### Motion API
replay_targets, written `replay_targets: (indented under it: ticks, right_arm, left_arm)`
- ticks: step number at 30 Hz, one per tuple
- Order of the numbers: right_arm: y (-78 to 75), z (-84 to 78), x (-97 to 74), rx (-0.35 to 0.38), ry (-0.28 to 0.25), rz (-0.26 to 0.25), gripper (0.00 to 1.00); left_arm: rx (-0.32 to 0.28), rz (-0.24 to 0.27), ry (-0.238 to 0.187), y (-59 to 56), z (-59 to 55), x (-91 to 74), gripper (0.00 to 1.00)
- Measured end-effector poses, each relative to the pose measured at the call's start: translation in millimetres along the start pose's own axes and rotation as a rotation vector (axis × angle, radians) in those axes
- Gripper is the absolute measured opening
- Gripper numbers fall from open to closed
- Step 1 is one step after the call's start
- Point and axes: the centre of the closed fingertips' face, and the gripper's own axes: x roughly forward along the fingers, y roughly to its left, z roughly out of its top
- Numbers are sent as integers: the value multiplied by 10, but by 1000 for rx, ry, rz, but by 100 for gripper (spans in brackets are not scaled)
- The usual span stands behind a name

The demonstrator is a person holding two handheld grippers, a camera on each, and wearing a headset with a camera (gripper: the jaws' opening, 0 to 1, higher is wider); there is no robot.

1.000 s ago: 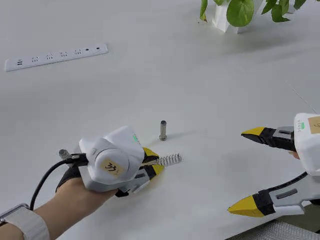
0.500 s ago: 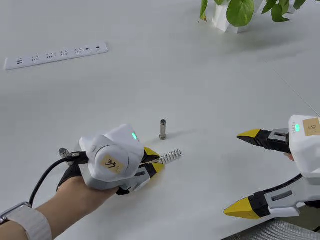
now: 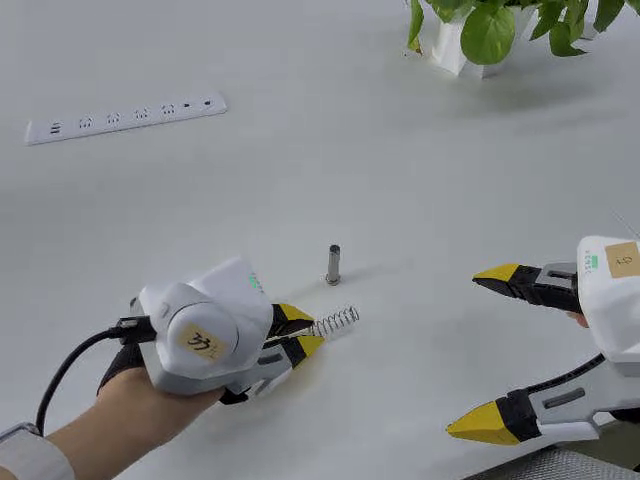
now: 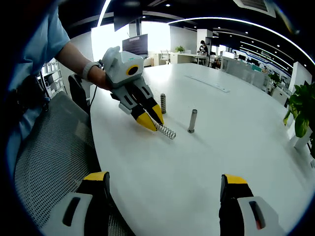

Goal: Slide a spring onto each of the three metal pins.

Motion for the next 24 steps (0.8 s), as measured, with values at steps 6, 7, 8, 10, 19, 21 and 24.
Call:
replay_targets:
  ticks: [6, 7, 8, 10, 19, 21, 24]
  right_arm:
    - [70, 91, 31, -27, -8, 22, 92]
    - [79, 101, 35, -29, -8, 27, 91]
    - [92, 119, 42, -30, -8, 35, 90]
    - [100, 155, 56, -33, -12, 40, 90]
    - [169, 388, 99, -71, -37, 77, 86]
    - [188, 452, 101, -80, -47, 83, 86]
    - [211, 532, 110, -88, -60, 92, 85]
  left_arm:
    - [-13, -3, -18, -27, 17, -151, 7]
    - [-14, -1, -19, -27, 17, -171, 7]
    - [-18, 1, -23, -29, 18, -204, 7]
    - [-29, 3, -33, -41, 36, -260, 7]
    - [-53, 0, -65, -139, 64, -480, 7]
    - [-56, 4, -68, -161, 59, -532, 6]
    - [-57, 14, -74, -183, 54, -610, 6]
